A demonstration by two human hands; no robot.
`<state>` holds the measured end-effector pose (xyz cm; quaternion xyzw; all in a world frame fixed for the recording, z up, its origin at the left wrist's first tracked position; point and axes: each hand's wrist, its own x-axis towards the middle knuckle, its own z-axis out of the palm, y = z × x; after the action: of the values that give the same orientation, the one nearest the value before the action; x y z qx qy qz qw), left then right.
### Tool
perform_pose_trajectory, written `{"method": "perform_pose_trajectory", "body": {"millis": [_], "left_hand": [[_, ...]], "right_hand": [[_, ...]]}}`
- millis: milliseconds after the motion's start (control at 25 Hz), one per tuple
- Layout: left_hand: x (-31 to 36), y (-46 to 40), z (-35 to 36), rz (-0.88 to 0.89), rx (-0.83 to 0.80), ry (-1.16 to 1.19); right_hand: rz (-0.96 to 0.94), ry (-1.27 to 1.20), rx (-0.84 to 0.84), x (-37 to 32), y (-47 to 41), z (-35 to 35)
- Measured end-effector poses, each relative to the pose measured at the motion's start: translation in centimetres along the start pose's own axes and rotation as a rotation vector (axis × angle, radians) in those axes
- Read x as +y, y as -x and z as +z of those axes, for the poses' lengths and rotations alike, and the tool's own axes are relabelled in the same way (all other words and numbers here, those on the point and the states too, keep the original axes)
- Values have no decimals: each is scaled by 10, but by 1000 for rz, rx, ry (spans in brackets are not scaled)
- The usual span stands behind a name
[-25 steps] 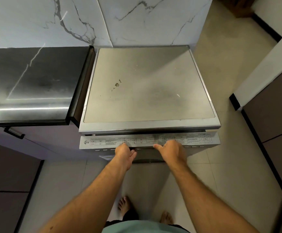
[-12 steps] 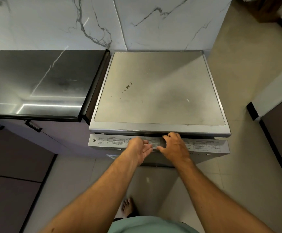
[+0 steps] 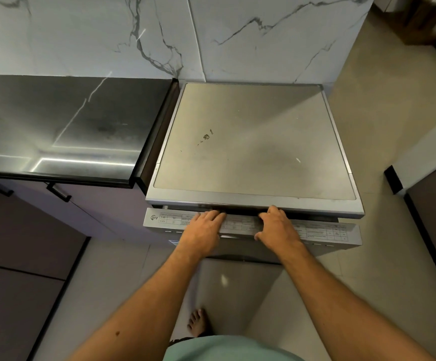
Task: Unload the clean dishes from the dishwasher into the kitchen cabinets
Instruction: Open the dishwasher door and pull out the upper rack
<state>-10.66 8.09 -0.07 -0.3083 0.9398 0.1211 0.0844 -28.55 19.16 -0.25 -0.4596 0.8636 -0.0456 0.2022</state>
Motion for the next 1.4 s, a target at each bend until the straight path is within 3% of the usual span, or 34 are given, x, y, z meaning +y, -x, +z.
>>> {"method": "perform_pose_trajectory", "body": {"millis": [200, 400, 640, 800, 920, 1040, 1400], "left_hand": [[-4, -2, 4, 7, 32, -7], [-12, -12, 3, -19, -70, 19], [-23, -7, 7, -15, -111, 72], [-39, 10, 17, -146, -115, 37], [-37, 23, 27, -154, -190, 29], [-20, 39, 35, -198, -153, 25], [1, 53, 47, -296, -256, -74]], "right_hand": [[14, 81, -42, -5, -2, -4], [74, 226, -88, -12, 6, -3], [120, 221, -102, -19, 19, -1], [102, 265, -140, -21, 32, 2], [92, 207, -71, -19, 51, 17], [102, 138, -26, -13, 68, 28], [67, 216, 52, -13, 82, 58]]}}
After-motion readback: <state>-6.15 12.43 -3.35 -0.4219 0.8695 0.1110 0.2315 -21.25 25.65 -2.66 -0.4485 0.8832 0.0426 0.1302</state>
